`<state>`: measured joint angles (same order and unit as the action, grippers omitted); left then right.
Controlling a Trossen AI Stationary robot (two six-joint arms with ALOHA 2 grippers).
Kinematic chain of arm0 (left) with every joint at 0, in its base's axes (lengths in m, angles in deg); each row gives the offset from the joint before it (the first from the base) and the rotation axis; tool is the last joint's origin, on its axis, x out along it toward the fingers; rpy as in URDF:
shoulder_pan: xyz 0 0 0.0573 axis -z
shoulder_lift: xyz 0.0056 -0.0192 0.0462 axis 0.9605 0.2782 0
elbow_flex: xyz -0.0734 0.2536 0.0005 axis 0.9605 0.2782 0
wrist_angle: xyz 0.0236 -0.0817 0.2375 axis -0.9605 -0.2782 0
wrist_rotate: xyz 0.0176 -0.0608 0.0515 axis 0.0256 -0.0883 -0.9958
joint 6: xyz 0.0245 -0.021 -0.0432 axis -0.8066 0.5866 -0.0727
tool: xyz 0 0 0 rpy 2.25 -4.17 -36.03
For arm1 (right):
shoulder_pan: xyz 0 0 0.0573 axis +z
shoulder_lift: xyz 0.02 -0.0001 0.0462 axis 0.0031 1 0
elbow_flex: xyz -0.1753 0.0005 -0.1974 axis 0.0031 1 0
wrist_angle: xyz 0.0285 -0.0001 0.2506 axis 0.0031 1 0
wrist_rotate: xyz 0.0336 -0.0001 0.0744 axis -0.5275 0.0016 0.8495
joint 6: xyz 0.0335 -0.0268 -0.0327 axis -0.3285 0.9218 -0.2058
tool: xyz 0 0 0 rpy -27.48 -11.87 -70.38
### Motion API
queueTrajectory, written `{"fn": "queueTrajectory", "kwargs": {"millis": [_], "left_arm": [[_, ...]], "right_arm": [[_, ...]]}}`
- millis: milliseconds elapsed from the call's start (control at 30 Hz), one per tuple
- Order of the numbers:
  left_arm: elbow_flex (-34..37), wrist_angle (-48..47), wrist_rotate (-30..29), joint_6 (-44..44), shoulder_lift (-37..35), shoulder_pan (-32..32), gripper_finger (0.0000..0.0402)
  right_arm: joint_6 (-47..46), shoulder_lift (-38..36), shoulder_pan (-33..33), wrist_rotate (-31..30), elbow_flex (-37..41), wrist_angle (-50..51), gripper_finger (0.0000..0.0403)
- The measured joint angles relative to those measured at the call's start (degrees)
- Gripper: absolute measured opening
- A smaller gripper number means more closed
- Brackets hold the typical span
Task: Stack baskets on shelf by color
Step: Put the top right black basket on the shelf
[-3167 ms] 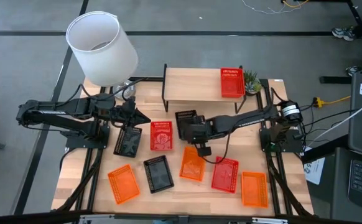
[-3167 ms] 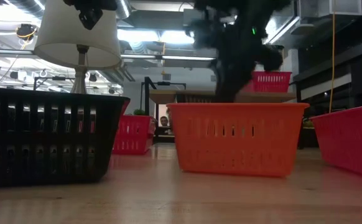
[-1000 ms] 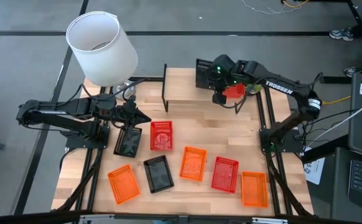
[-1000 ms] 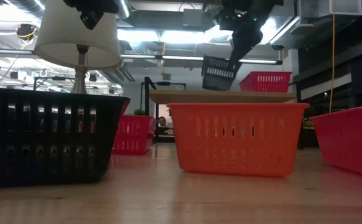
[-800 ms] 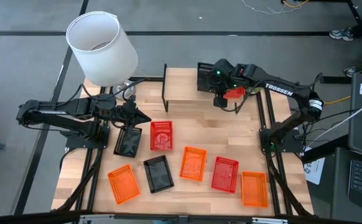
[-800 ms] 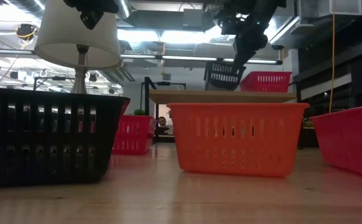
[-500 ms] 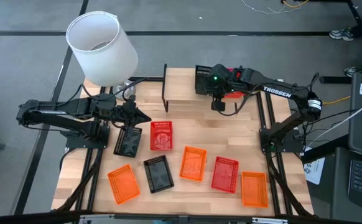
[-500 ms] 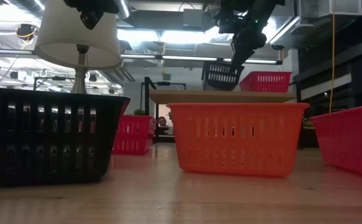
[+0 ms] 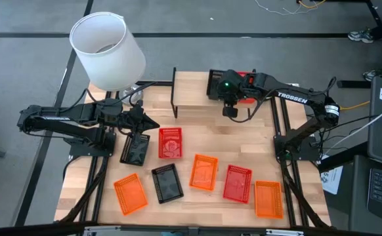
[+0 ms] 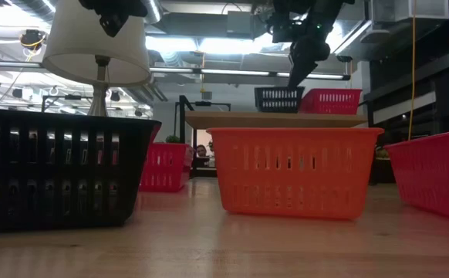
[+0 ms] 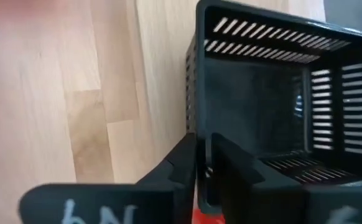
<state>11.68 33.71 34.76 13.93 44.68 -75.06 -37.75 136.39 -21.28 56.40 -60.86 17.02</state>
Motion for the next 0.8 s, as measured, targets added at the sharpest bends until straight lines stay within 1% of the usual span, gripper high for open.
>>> {"fn": "queueTrajectory", "kwargs": {"millis": [567, 800], "left_arm": [[0.0, 0.0, 0.0, 0.0, 0.0, 0.0, 0.0], [0.0, 0.0, 0.0, 0.0, 0.0, 0.0, 0.0]], "right_arm": [[0.7, 0.0, 1.1, 0.1, 0.0, 1.8, 0.0062], [1.8, 0.0, 1.1, -3.8, 0.0, 3.2, 0.0062]]}}
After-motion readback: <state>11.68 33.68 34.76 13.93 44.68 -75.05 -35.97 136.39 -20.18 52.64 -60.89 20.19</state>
